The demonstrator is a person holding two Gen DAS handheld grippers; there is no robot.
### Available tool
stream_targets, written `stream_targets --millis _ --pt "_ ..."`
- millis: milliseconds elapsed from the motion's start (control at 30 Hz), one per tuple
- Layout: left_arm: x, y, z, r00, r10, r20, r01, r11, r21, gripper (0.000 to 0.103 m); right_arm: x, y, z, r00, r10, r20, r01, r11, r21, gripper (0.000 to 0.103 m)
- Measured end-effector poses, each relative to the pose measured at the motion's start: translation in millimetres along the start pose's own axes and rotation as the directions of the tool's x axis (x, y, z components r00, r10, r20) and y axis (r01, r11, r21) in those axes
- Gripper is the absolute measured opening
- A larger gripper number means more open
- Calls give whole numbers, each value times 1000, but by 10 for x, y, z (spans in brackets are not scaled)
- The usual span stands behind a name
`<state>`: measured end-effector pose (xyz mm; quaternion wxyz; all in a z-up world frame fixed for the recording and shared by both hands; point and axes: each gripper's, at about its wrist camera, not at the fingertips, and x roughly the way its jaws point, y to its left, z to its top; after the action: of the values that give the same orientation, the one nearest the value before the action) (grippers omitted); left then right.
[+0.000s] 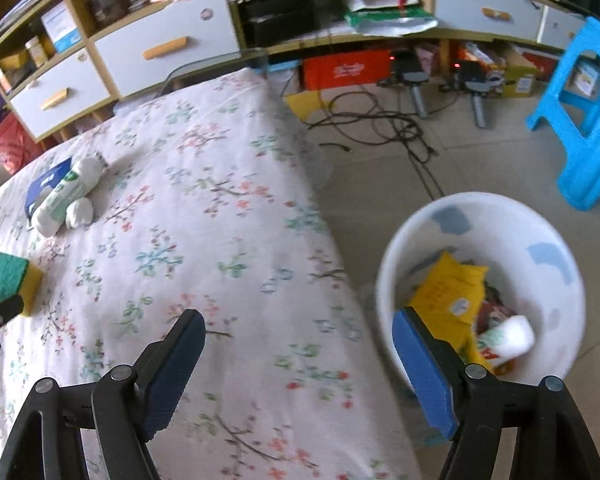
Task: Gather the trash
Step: 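Grasp the green sponge with the left tool while the right tool grasps the white tissue ball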
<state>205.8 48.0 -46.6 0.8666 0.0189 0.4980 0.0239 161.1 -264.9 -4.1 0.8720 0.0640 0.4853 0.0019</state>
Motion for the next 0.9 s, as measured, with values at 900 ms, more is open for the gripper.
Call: stream_targets --millis 900 --pt "231 454 -30 991 -131 -9 131 991 -29 86 978 1490 96 995 58 -84 -74 975 -210 84"
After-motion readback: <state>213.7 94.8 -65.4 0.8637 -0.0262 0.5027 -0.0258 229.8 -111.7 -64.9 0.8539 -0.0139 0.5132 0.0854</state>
